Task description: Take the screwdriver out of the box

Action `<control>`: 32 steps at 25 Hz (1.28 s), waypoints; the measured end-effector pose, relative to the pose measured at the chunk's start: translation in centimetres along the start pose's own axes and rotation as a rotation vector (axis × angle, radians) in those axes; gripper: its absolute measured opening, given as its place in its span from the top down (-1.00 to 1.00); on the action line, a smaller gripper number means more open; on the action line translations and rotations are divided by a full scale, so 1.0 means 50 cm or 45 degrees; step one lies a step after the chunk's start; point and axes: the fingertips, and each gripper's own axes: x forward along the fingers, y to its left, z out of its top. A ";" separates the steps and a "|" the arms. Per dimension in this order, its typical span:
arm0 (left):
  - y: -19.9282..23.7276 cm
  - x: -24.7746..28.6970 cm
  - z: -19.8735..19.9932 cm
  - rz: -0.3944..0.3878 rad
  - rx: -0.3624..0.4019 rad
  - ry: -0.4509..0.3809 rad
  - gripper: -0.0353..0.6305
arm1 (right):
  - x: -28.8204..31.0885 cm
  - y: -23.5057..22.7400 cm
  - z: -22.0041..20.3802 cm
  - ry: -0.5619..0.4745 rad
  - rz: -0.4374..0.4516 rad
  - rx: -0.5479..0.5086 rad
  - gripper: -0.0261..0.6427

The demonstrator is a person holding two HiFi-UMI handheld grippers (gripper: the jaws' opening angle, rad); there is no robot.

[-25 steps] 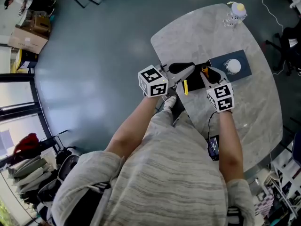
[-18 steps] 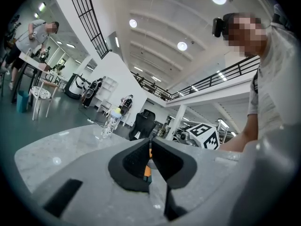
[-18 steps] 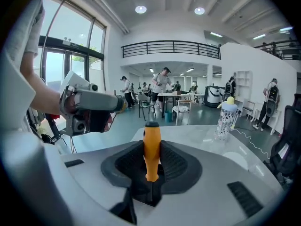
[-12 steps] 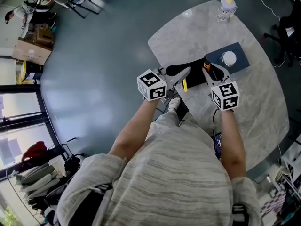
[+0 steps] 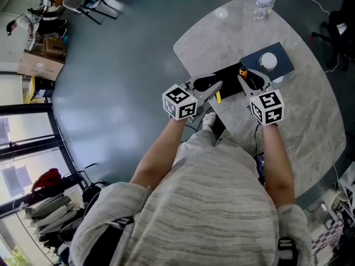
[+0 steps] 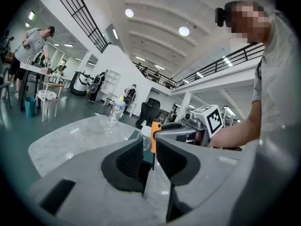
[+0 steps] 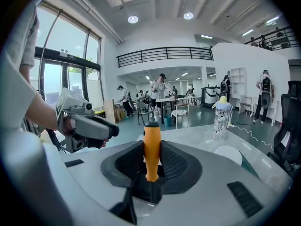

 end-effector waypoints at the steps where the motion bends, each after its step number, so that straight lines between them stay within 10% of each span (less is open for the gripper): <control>1: -0.001 0.002 -0.011 0.004 0.012 0.023 0.63 | 0.000 -0.001 -0.002 0.000 0.002 0.001 0.61; 9: -0.014 0.012 -0.121 0.069 0.040 0.242 0.40 | -0.004 0.005 -0.016 0.005 0.022 0.011 0.61; 32: 0.021 0.027 -0.376 0.131 0.661 0.924 0.18 | -0.010 0.029 -0.034 0.029 0.048 0.029 0.61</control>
